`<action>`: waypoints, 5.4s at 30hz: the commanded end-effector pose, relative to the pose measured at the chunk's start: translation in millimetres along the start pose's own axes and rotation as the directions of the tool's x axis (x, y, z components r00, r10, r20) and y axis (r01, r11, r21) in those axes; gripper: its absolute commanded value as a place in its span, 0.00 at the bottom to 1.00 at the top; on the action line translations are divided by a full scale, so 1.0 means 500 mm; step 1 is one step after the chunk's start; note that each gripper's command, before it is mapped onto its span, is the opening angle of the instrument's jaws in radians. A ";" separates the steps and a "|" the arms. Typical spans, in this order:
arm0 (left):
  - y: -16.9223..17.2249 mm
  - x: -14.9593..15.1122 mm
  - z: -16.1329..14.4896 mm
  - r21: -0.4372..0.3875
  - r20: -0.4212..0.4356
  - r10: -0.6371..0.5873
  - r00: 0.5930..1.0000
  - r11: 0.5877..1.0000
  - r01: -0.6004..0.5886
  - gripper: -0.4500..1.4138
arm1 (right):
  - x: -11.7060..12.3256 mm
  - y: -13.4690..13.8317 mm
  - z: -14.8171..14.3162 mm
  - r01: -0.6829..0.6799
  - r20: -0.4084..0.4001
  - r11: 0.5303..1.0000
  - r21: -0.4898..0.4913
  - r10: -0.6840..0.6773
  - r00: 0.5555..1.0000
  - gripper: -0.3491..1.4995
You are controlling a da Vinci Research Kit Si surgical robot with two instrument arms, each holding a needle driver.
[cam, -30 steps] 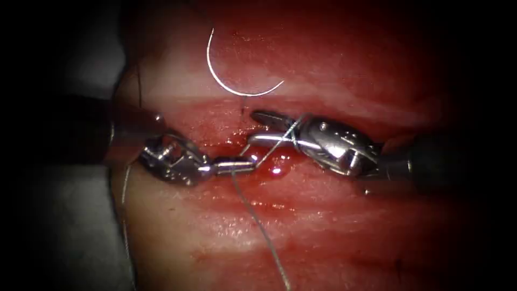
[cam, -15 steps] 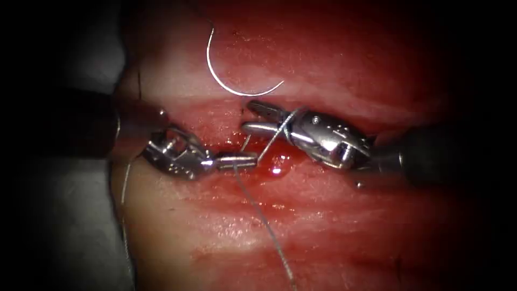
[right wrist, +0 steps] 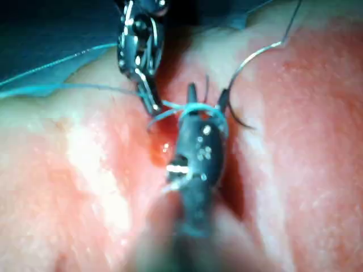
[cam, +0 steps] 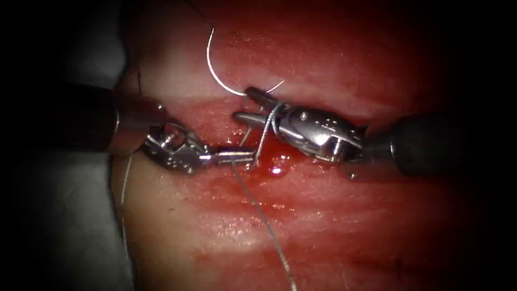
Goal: Wound Closure
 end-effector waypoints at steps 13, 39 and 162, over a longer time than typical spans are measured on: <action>0.0024 0.0001 -0.0001 -0.005 -0.008 -0.016 1.000 1.000 0.016 0.00 | -0.0040 -0.0025 0.0034 0.047 0.030 0.999 -0.007 -0.046 0.998 0.15; -0.0091 -0.0045 -0.0120 0.061 0.095 -0.251 0.963 0.967 0.246 0.00 | -0.0044 -0.0093 0.0016 0.345 0.039 0.923 -0.172 -0.344 0.938 0.00; -0.0202 0.0223 -0.0173 0.018 -0.475 -0.360 0.803 0.908 0.418 0.00 | -0.0043 -0.0297 -0.0177 0.261 0.041 0.948 0.182 -0.273 0.961 0.18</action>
